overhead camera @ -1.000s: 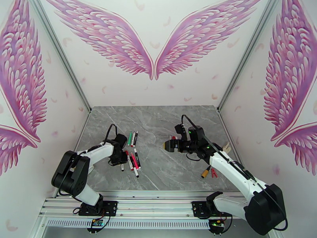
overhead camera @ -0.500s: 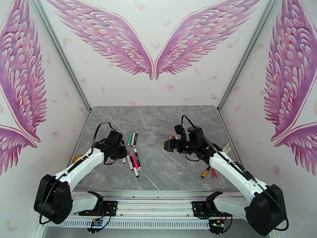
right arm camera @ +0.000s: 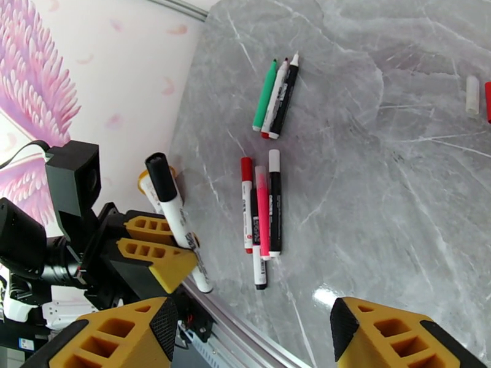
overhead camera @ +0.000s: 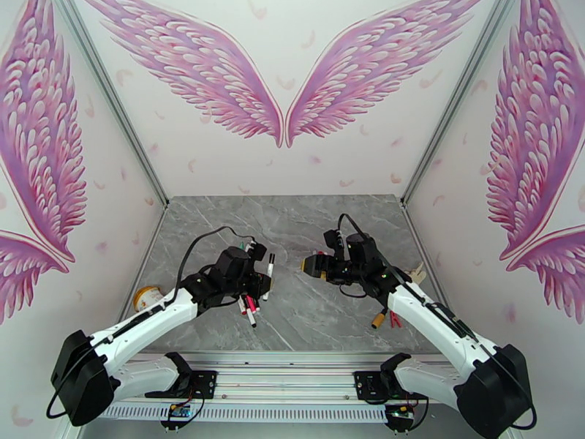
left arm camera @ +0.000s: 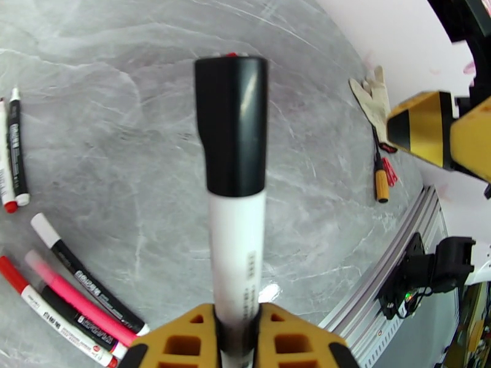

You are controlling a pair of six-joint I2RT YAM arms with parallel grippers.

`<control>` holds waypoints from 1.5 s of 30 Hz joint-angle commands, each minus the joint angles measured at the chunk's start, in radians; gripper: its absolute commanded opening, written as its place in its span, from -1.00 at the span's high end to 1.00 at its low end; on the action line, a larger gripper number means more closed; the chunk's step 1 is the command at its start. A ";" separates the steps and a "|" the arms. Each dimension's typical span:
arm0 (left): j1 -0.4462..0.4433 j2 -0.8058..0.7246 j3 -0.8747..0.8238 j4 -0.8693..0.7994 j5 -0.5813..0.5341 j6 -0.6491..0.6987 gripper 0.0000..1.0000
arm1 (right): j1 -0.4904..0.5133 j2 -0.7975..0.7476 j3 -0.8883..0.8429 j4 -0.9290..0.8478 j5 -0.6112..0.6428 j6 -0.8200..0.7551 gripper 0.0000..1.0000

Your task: Open the pen caps

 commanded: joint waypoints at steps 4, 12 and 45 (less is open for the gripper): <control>-0.056 0.073 0.070 0.044 0.049 0.074 0.70 | 0.017 -0.031 0.013 0.019 -0.063 0.028 -0.38; -0.088 0.134 0.108 0.076 0.079 0.091 0.71 | 0.026 -0.018 0.011 0.047 -0.042 0.054 -0.30; -0.151 0.213 0.208 -0.008 0.124 0.206 0.75 | 0.048 0.096 0.056 0.053 -0.024 0.046 0.48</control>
